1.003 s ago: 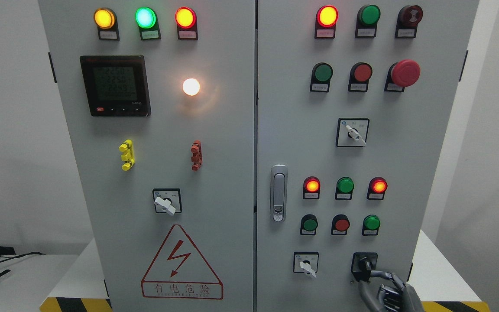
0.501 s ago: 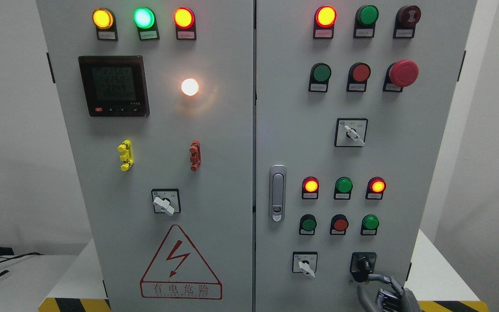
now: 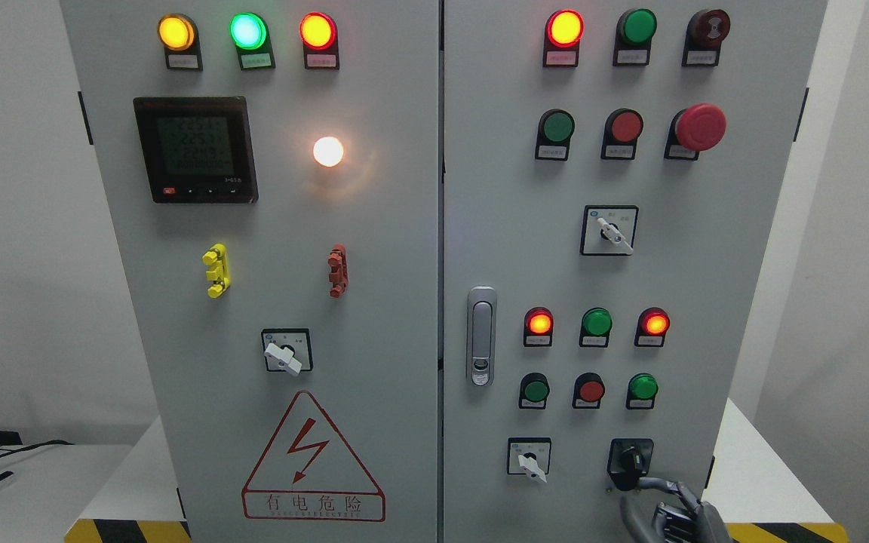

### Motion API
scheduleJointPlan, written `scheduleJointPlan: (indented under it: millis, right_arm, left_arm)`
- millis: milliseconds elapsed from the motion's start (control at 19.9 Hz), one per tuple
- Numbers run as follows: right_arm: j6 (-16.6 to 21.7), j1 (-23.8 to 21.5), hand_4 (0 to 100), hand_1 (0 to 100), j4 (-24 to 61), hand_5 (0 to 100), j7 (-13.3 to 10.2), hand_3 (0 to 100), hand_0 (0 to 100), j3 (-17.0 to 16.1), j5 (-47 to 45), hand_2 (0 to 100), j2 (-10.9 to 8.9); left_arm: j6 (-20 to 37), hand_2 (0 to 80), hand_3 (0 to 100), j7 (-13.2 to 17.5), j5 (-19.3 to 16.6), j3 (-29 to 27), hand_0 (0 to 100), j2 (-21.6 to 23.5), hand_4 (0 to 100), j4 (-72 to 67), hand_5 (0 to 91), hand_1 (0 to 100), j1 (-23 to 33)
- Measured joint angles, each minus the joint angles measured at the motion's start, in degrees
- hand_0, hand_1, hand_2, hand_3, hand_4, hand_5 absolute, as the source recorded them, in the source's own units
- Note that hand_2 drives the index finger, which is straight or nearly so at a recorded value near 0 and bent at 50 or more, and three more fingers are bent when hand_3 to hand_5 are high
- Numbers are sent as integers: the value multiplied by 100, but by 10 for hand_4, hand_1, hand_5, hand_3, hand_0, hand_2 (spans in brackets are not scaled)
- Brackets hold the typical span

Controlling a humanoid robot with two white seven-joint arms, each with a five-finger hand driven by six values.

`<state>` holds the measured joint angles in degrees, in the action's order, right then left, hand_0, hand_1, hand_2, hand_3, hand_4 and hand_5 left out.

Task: Trip black knob to open circuit
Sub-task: 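Twist the black knob with the right hand to trip it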

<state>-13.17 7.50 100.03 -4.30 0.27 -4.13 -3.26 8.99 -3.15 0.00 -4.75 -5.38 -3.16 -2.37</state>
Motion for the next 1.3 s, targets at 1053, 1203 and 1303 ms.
scheduleJointPlan:
  millis: [1053,1203,1303]
  right_arm:
    - [-56,153,1000,714,-26,941,66,1000,334,147,0,413,276]
    - [-56,156,1000,714,-28,941,60,1000,332,109,4,412,288]
    - [-56,158,1000,714,-31,941,59,1000,332,87,15,412,294]
  left_arm:
    - [0,0,0,0,0,0,120,0,0,0,0,389,0]
    - [0,0,0,0,0,0,120,0,0,0,0,389,0]
    - [0,0,0,0,0,0,120,0,0,0,0,389,0]
